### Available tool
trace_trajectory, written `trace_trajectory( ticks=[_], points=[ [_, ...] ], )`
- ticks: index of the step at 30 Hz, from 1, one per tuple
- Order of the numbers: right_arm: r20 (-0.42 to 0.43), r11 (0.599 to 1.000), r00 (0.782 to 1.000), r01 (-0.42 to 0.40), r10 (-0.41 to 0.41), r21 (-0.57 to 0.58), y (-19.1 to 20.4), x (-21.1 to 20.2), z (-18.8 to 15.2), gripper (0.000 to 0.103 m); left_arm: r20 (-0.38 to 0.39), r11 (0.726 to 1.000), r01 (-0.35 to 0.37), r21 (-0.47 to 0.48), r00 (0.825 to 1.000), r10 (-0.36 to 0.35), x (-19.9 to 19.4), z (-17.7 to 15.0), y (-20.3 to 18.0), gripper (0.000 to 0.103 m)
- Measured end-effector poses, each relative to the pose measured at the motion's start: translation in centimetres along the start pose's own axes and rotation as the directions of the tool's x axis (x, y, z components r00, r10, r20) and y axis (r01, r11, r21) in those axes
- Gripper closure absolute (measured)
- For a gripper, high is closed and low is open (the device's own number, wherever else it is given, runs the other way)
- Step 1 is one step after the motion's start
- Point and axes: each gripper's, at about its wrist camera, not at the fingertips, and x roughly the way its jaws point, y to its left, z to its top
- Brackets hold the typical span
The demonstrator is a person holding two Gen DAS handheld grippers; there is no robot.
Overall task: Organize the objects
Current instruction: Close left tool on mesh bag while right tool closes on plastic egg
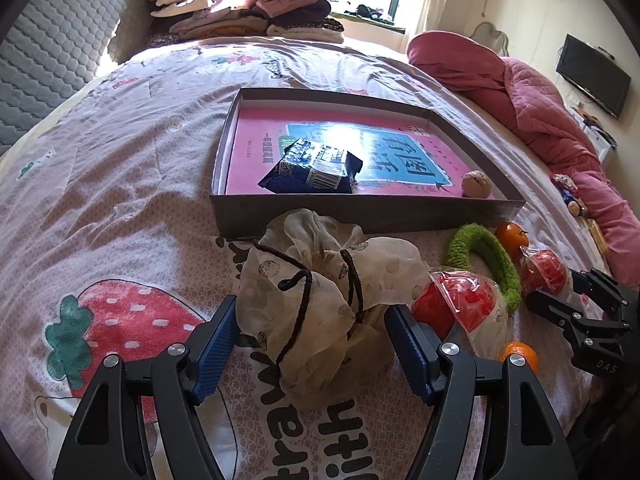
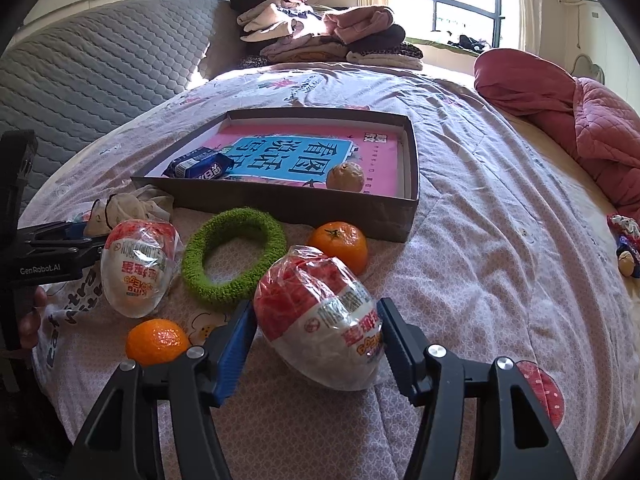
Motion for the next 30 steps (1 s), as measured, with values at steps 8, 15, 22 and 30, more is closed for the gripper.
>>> trace_trajectory(
  ticks=[8, 15, 22, 30],
  points=[
    [0.013, 1.0, 1.0, -0.019, 0.019, 0.017, -0.2, -0.3, -0.1, 0.046, 0.003, 1.0, 0.021, -0.014, 1.0, -0.021, 0.4, -0.1, 0.3, 0.032],
    [0.012, 1.0, 1.0, -0.02, 0.02, 0.013, 0.0, -0.3, -0.2, 0.046, 0.004, 1.0, 0.017, -0.012, 1.0, -0.017, 0.2, -0.2, 0.4, 0.057],
    [0.018, 0.999, 1.0, -0.024, 0.024, 0.035, -0.4, -0.3, -0.2, 0.046, 0.01, 1.0, 0.026, -0.005, 1.0, -0.026, -0.3, -0.5, 0.1, 0.076],
    [0.036, 0.999, 0.999, -0.023, 0.022, 0.037, -0.6, -0.8, -0.1, 0.047, 0.024, 1.0, 0.01, 0.007, 1.0, -0.011, -0.9, -0.6, 0.0, 0.08]
  ],
)
